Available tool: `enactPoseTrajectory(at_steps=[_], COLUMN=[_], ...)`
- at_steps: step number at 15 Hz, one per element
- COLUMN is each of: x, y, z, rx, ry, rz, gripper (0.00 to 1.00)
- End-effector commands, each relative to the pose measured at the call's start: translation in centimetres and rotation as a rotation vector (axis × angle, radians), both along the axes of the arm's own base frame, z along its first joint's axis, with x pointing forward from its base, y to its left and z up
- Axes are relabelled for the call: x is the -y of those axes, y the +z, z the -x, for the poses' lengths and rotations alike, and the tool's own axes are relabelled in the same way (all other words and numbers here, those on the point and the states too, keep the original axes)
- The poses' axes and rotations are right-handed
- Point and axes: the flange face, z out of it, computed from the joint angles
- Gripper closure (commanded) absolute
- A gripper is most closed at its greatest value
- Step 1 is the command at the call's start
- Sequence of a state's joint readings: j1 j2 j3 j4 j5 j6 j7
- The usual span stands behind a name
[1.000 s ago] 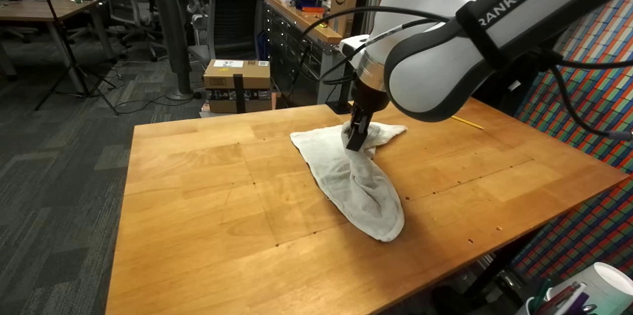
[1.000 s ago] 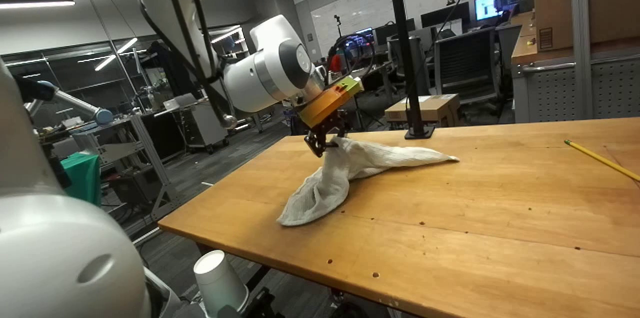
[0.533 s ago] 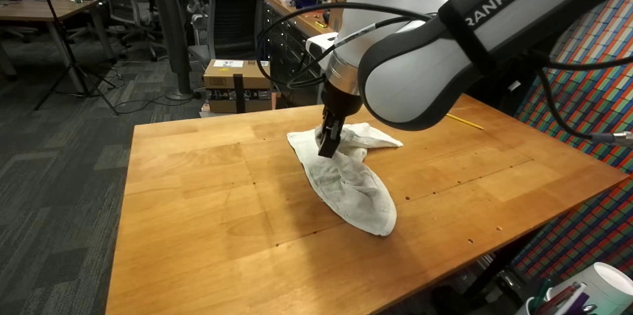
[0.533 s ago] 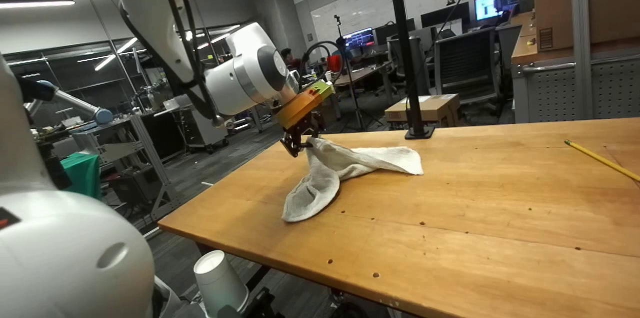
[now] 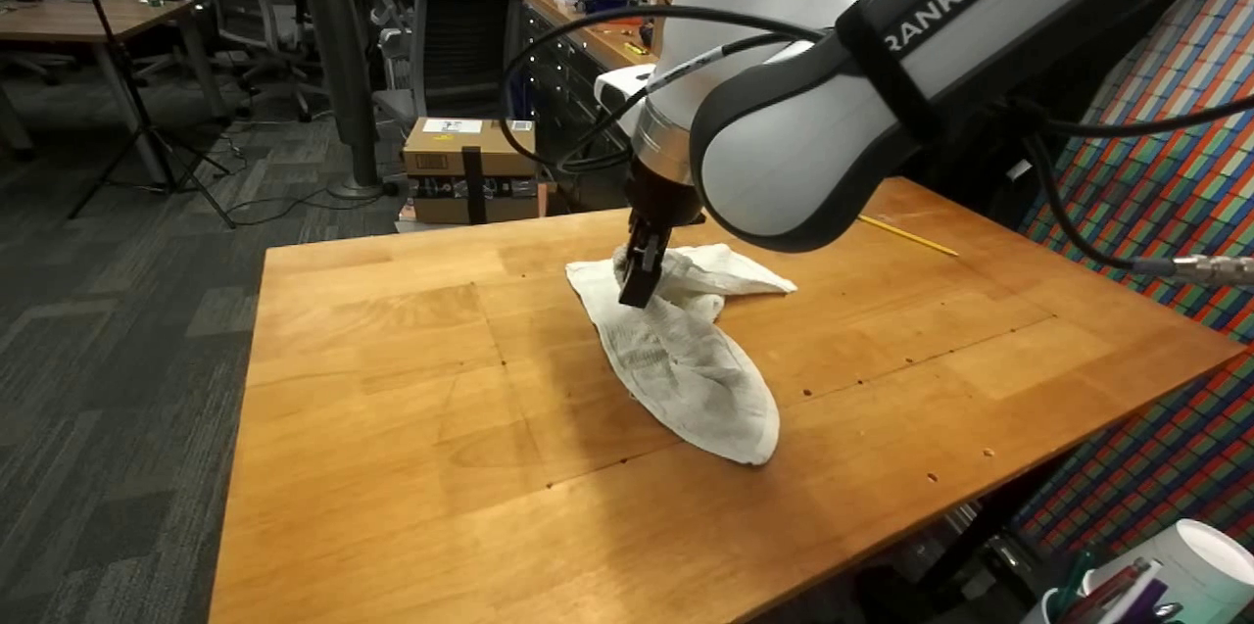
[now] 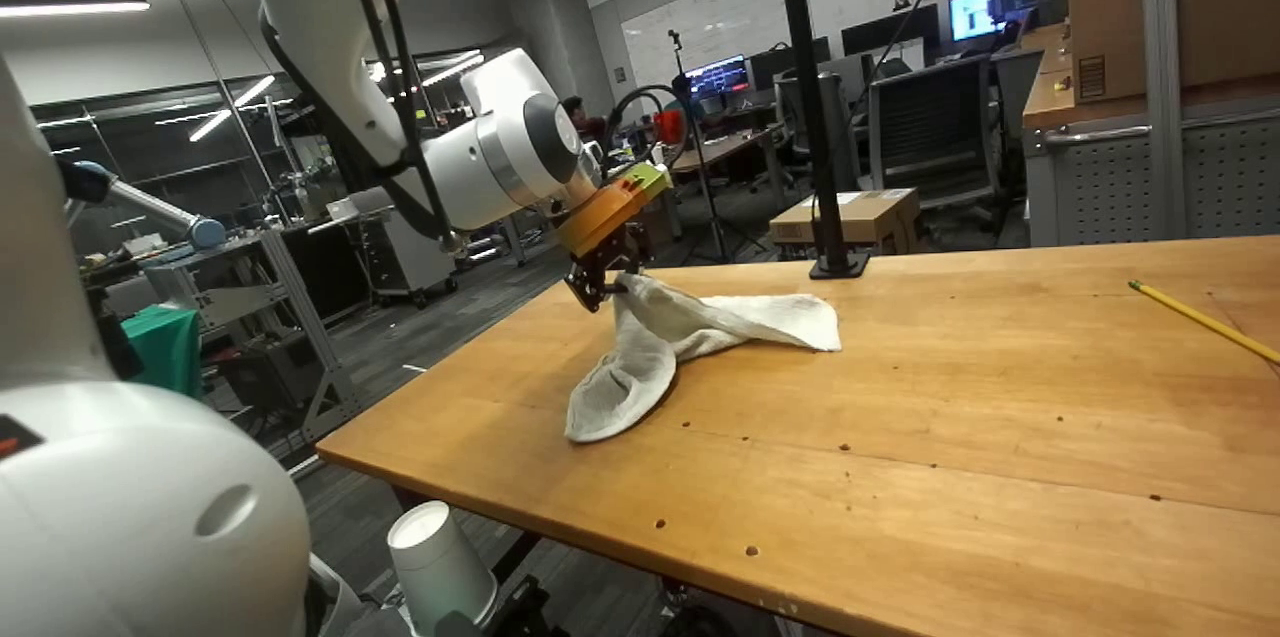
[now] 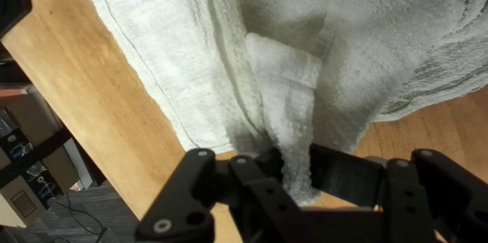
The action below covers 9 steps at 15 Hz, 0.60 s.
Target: Fold the towel
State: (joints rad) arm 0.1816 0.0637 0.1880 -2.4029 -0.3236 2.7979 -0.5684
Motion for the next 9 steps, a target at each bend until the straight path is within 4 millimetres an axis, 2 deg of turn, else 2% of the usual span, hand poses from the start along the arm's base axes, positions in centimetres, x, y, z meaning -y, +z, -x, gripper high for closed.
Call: enactPoseTrajectory(at_steps=[1,6,9], x=[-1.2,-2.8,-3.0], y=[0.7,1.3,0.2], z=[-2.5,-6.1,-7.4], rx=[0.037,0.08,0.079], ry=[-0.006,-0.002,0.013], rz=[-0.027,-0.058,-0.048], gripper=[0.97,0.98,0.97])
